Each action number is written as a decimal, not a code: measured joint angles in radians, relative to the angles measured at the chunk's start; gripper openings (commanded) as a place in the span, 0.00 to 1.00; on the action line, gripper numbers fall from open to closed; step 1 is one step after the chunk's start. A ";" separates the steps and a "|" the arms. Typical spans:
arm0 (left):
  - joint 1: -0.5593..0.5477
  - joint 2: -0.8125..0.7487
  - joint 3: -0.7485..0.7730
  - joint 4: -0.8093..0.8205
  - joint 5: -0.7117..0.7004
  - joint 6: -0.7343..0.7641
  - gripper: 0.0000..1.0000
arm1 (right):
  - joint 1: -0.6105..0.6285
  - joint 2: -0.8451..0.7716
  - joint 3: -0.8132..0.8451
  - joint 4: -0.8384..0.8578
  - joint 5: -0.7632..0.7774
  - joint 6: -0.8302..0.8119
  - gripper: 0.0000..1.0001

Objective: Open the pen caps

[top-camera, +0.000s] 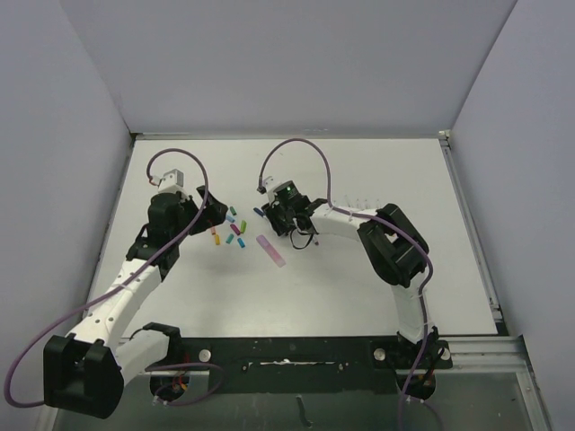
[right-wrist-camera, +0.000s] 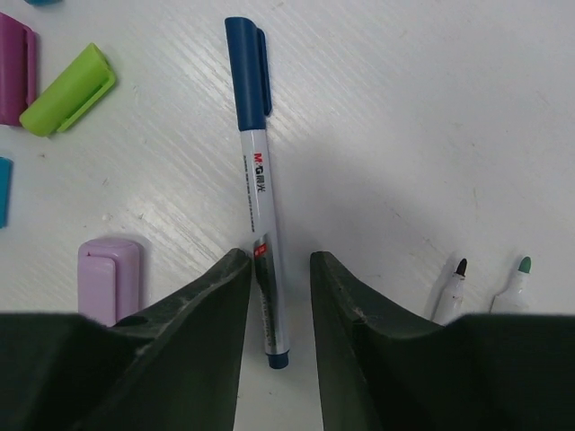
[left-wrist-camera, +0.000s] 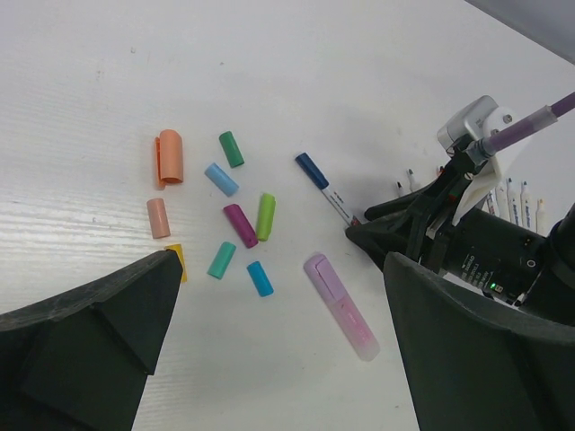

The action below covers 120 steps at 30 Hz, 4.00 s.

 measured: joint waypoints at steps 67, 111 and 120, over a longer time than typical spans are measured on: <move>-0.192 0.468 0.014 0.541 0.156 -0.320 0.22 | 0.091 -0.461 -0.357 0.179 -0.038 0.037 0.00; -0.289 0.468 0.016 0.620 0.190 -0.344 0.00 | 0.069 -0.447 -0.359 0.175 -0.030 0.079 0.00; -0.259 0.469 0.095 0.506 0.265 -0.318 0.00 | 0.068 -0.491 -0.411 0.241 -0.025 0.107 0.00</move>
